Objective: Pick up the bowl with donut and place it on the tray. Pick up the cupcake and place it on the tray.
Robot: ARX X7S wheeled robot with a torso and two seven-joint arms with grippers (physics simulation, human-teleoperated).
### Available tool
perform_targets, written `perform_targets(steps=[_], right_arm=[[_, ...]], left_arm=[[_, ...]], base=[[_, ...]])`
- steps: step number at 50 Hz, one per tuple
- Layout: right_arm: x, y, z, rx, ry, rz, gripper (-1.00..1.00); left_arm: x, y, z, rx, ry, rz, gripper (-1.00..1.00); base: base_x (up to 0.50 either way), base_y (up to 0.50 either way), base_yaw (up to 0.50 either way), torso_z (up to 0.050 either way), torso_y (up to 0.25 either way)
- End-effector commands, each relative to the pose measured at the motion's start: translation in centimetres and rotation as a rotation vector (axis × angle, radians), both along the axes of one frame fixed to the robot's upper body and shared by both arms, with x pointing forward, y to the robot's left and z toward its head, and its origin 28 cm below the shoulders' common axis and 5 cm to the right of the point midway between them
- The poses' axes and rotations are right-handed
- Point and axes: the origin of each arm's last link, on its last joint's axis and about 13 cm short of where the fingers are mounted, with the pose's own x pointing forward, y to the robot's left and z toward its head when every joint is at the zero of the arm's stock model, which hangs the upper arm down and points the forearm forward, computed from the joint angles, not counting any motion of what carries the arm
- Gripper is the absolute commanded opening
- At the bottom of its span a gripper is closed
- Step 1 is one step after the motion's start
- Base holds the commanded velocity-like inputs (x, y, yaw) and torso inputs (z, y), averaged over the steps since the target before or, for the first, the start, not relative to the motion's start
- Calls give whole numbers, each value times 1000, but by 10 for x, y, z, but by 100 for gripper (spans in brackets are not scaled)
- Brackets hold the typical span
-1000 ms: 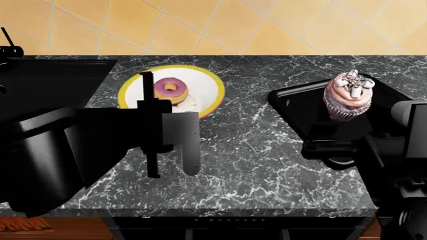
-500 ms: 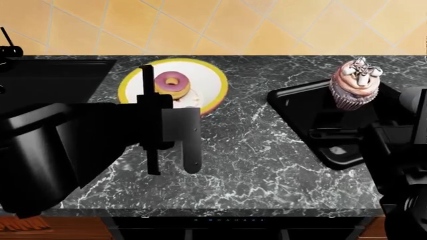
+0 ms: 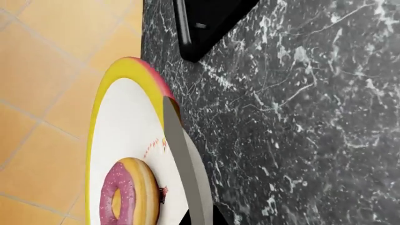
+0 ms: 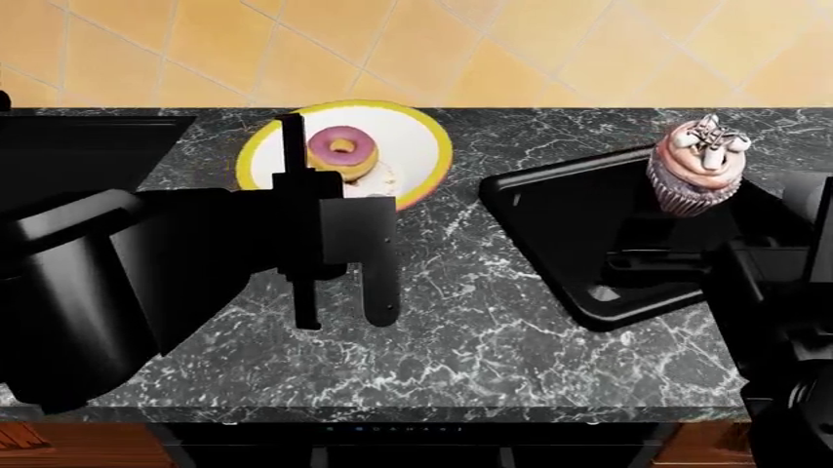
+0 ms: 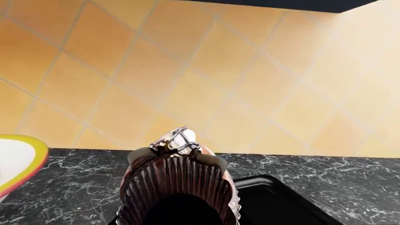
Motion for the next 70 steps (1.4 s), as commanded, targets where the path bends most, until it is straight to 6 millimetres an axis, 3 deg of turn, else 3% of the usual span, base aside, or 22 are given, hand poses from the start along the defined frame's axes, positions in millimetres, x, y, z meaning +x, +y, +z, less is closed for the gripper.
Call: perform_targets(steps=[1,49,70], right_arm=[[2,-1,1,-7,-15,-8,-100],[5,1,2,-11,-37,41,-100],[5,2,1,-14,-47,48,-100]], left_arm=[[4,-1,8,-11,-72,-1,-100],[5,2,7,-16,-73,8,-100],[5,3,5,-16,-66,8,-100]], base=[[0,-227,0,0,0],[5,-256,0,0,1],[150,-89,0,0,1]])
